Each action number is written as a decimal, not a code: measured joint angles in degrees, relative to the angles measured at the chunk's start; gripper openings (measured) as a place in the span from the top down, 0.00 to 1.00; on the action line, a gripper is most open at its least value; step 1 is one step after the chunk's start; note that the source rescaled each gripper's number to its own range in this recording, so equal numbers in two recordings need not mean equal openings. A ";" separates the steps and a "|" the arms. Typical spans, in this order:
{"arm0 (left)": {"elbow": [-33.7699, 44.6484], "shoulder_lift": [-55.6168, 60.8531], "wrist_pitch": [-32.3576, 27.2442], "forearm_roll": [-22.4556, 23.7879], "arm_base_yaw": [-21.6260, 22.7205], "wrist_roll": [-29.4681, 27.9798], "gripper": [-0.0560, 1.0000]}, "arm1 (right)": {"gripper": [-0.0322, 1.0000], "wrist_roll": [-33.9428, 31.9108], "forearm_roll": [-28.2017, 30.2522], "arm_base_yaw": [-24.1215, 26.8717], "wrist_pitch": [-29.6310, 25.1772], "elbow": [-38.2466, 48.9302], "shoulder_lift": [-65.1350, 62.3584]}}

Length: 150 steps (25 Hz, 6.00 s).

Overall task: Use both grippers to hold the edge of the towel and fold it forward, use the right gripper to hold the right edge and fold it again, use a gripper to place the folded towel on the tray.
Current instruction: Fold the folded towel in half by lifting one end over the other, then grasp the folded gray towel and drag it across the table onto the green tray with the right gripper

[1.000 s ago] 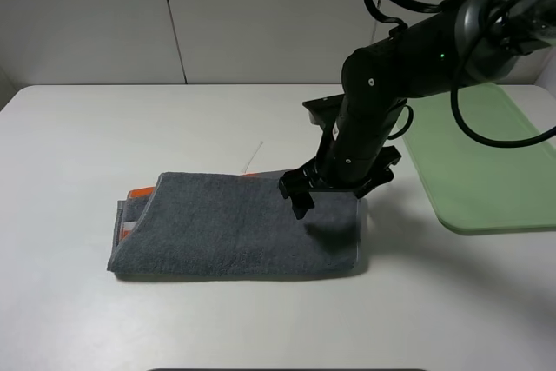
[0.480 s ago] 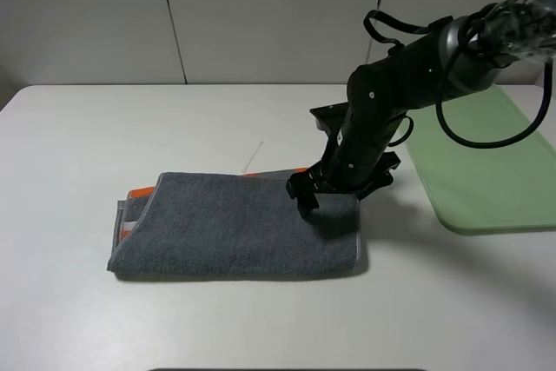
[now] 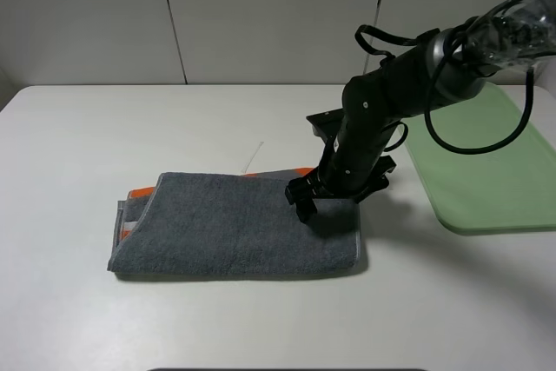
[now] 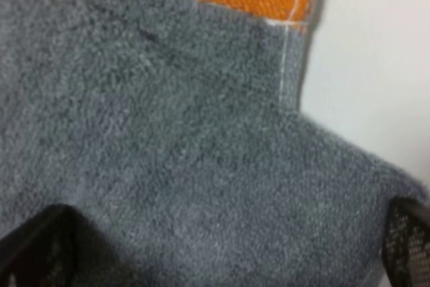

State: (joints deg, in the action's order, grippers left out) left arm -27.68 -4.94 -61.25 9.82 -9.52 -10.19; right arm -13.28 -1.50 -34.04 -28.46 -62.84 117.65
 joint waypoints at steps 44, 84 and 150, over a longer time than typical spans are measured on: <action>0.00 0.00 0.00 0.00 0.00 0.00 0.00 | 0.88 1.93 19.16 0.00 -29.96 -22.16 -3.74; 0.00 0.00 0.00 0.00 0.00 0.00 0.00 | 0.88 6.00 5.01 -9.66 -29.24 -27.71 -0.85; 0.00 0.00 0.01 0.00 0.00 0.00 0.00 | 0.00 15.59 1.50 -2.68 -21.32 -27.71 11.21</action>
State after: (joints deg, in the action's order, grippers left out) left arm -27.68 -4.94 -61.24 9.82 -9.52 -10.19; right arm 2.31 0.00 -36.73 -49.77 -90.55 128.86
